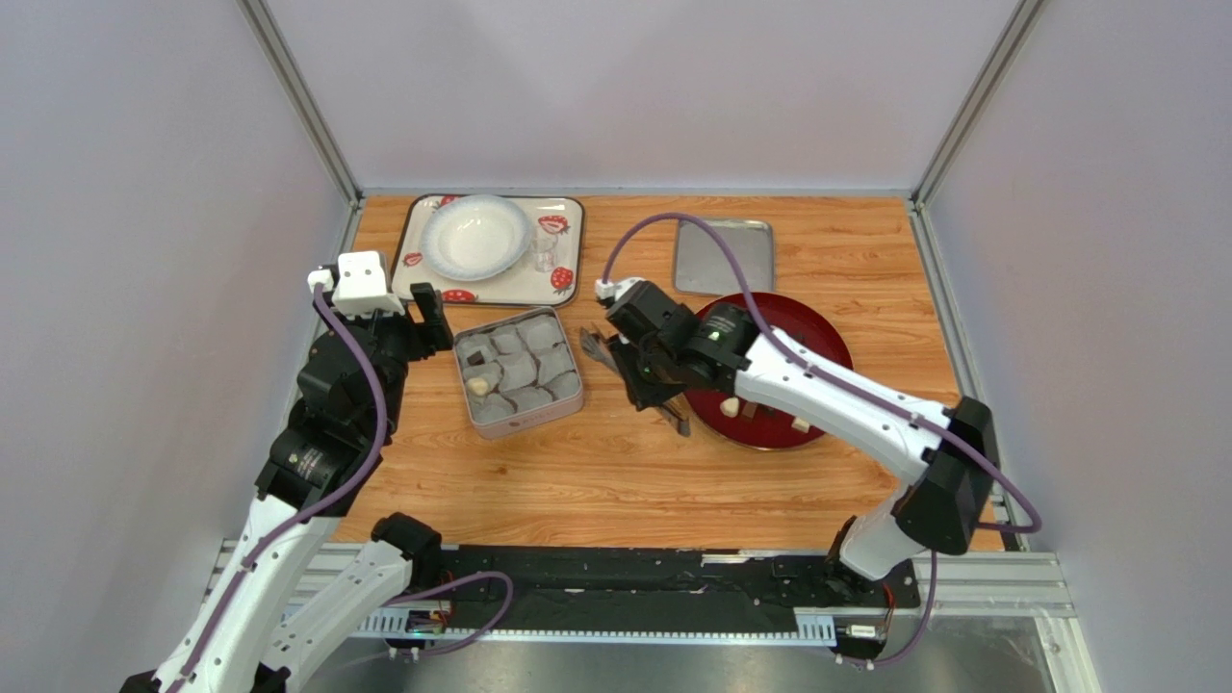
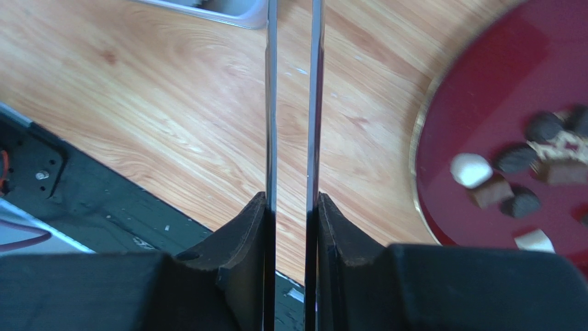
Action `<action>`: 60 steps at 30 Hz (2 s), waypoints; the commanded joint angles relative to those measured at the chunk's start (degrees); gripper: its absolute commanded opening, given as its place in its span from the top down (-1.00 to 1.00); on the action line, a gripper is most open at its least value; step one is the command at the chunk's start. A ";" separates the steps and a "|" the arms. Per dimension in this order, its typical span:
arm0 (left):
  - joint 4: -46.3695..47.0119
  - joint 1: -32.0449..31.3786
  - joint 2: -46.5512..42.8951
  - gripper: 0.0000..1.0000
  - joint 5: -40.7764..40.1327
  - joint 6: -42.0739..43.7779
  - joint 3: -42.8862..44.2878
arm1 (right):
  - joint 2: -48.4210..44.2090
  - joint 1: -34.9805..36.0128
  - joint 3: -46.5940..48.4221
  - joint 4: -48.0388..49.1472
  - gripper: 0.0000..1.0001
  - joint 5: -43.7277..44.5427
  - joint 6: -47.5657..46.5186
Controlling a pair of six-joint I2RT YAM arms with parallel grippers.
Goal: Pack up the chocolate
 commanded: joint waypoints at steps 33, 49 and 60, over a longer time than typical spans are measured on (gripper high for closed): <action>0.95 0.32 -0.87 -0.64 0.10 -0.23 0.25 | 26.14 12.98 20.40 5.69 0.29 -7.20 -3.29; 0.95 0.32 -0.78 -0.64 -0.08 -0.15 0.16 | 23.24 13.24 20.57 6.31 0.22 -6.23 -3.29; 0.95 0.32 -0.78 -0.64 -0.17 -0.15 0.16 | 14.63 12.89 17.68 6.14 0.31 1.14 -2.50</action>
